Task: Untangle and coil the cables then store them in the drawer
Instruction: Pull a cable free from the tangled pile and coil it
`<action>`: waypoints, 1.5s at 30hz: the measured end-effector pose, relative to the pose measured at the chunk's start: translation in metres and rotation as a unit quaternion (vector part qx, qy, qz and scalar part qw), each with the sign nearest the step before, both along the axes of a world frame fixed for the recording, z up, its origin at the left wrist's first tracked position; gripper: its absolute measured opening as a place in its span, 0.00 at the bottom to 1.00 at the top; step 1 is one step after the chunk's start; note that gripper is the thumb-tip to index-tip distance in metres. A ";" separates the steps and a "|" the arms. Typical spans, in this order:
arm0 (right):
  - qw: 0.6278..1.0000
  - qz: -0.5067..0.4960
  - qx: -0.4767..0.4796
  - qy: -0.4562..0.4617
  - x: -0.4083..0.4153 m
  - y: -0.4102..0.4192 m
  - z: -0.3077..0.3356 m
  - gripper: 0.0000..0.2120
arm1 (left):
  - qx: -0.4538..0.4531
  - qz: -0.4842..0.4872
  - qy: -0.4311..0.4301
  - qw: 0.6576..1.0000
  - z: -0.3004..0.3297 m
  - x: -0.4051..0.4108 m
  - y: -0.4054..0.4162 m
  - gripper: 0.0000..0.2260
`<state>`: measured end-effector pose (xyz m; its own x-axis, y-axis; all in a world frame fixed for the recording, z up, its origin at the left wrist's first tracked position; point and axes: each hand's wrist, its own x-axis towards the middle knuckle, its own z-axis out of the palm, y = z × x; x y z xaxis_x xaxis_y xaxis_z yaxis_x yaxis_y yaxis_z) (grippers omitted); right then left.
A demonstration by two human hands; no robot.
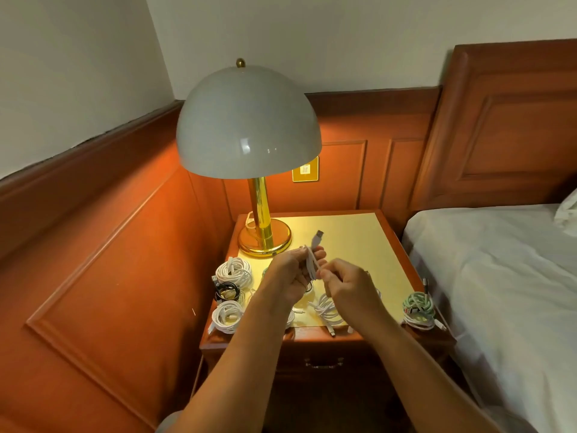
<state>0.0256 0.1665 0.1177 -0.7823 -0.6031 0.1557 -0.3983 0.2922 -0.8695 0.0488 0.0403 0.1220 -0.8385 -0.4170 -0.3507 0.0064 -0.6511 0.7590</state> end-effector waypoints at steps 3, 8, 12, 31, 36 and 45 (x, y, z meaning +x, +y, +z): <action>0.981 -0.002 -0.072 -0.180 0.008 0.007 -0.023 0.10 | 0.086 0.030 0.023 0.996 0.003 0.002 -0.003 0.14; 0.953 0.052 -0.105 -0.280 0.004 0.011 -0.036 0.11 | 0.110 0.025 0.077 0.991 0.010 0.007 0.003 0.12; 0.971 0.072 -0.038 -0.224 -0.013 0.013 -0.031 0.13 | 0.130 0.032 0.109 0.985 0.014 0.013 0.007 0.11; 0.992 -0.056 -0.107 0.021 -0.027 -0.004 -0.033 0.15 | 0.112 0.125 0.018 0.986 0.000 0.025 0.015 0.11; 0.994 -0.037 -0.099 0.028 -0.028 -0.001 -0.022 0.15 | 0.137 0.187 0.035 0.972 -0.005 0.024 0.006 0.10; 0.989 0.050 -0.022 -0.137 -0.017 -0.001 -0.025 0.19 | 0.164 0.180 0.042 0.969 -0.006 0.021 0.018 0.09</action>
<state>0.0082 0.1659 0.0927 -0.7356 -0.6769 -0.0260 -0.1706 0.2223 -0.9599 0.0703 0.0578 0.1162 -0.6916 -0.5648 -0.4502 0.3307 -0.8018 0.4978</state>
